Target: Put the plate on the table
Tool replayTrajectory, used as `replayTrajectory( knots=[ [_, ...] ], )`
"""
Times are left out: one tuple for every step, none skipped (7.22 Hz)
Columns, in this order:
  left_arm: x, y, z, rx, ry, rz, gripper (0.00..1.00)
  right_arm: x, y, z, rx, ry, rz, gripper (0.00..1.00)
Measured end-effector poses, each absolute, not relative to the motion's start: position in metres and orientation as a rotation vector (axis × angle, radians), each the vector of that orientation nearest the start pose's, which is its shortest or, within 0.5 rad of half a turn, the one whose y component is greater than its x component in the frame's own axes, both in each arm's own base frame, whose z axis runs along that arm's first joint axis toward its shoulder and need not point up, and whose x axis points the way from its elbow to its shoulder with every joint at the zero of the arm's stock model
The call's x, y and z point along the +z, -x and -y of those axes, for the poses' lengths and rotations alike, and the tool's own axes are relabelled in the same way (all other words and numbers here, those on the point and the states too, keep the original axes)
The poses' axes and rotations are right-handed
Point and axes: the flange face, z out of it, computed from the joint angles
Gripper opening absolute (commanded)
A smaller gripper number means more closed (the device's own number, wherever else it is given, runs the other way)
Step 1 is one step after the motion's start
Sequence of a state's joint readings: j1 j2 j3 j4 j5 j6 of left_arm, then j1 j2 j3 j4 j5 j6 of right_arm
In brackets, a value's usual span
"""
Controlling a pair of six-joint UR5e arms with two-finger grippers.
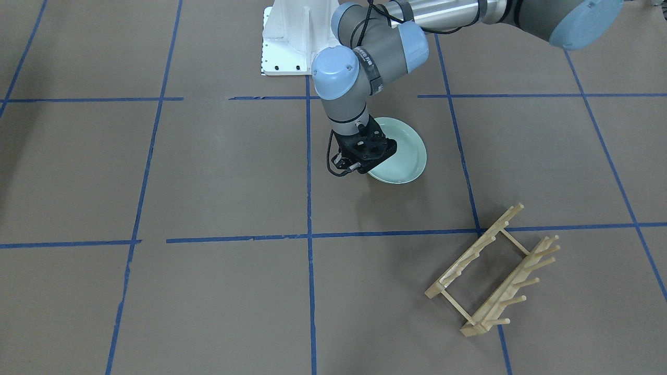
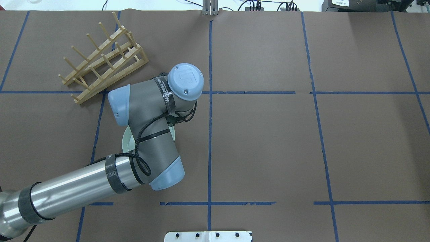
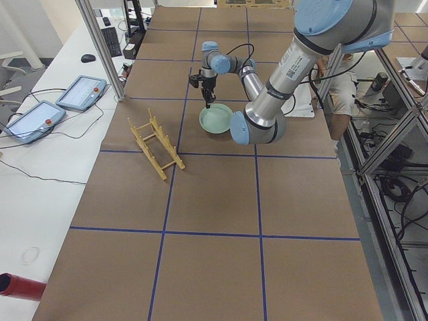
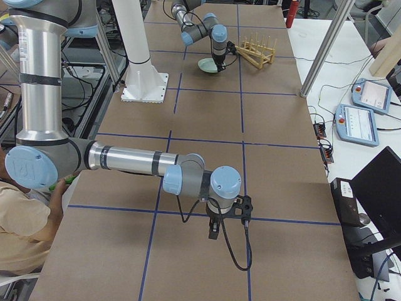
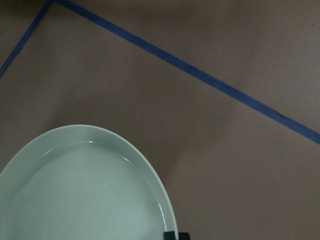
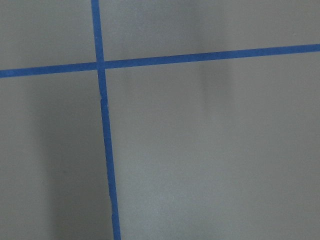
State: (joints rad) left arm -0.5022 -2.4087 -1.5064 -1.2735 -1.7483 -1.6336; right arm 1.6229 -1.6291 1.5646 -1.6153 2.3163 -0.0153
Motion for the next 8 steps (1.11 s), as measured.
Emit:
replayTrajectory(
  knots=[
    [0.224,-0.594,0.446,-0.487,0.045,-0.473,1.00,0.696,-0.090,0.454,0.076,0.079,0.748,1.00],
    [0.228,-0.592,0.443,-0.435,0.013,-0.448,1.00,0.696,-0.090,0.454,0.076,0.079,0.748,1.00],
    [0.219,-0.573,0.452,-0.380,-0.025,-0.454,1.00,0.696,-0.090,0.454,0.076,0.079,0.748,1.00],
    [0.201,-0.530,0.477,-0.342,-0.079,-0.491,1.00,0.696,-0.090,0.454,0.076,0.079,0.748,1.00],
    [0.184,-0.471,0.508,-0.311,-0.141,-0.536,1.00,0.696,-0.090,0.454,0.076,0.079,0.748,1.00],
    [0.179,-0.397,0.540,-0.267,-0.189,-0.585,1.00,0.696,-0.090,0.454,0.076,0.079,0.748,1.00],
    [0.191,-0.321,0.569,-0.201,-0.217,-0.632,1.00,0.696,-0.089,0.454,0.076,0.079,0.748,1.00],
    [0.218,-0.242,0.594,-0.126,-0.236,-0.665,1.00,0.696,-0.089,0.454,0.076,0.079,0.748,1.00]
  ],
)
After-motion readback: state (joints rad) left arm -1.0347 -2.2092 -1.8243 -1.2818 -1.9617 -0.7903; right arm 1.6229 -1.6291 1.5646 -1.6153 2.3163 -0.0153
